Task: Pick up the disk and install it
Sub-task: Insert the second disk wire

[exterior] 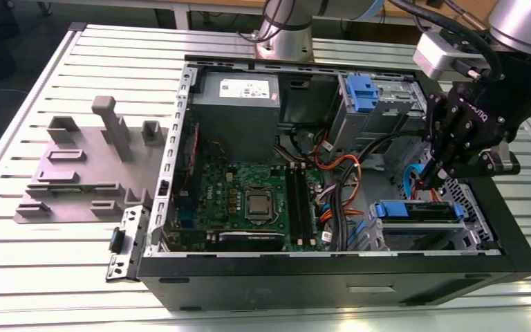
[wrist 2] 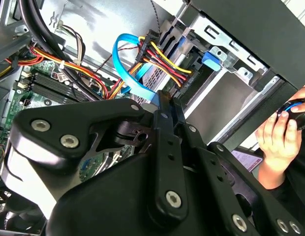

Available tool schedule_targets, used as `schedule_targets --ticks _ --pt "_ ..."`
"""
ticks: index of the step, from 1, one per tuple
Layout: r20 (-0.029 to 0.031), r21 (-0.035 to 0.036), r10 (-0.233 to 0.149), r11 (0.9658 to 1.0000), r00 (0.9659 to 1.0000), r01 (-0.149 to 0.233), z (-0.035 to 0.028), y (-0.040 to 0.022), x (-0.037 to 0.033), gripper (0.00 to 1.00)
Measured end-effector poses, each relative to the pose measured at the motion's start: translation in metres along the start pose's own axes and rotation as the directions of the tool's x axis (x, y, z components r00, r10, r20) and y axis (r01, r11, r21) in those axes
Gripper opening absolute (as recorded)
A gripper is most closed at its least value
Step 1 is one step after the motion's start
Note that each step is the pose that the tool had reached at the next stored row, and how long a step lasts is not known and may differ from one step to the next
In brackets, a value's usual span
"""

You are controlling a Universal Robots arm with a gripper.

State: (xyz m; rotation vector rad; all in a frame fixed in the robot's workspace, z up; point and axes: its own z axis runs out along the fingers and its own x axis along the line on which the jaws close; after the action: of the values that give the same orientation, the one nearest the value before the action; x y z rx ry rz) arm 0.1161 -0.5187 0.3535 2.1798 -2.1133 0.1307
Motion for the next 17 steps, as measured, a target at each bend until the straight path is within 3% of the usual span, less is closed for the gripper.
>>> schedule_targets --ticks 7,9,13,17 --pt "0.0007 0.0 0.0 1.0 1.0 0.0 0.0004 0.0 0.0001 0.16" --pt "0.0067 0.0004 0.0 1.0 1.0 0.0 0.0012 0.0001 0.0022 0.16" --pt "0.0301 0.0037 0.0 1.0 0.9995 0.0 0.0038 0.0009 0.0083 0.16" --pt "0.0341 0.012 0.001 0.9999 0.9994 -0.001 0.0045 0.0048 0.0092 0.16"
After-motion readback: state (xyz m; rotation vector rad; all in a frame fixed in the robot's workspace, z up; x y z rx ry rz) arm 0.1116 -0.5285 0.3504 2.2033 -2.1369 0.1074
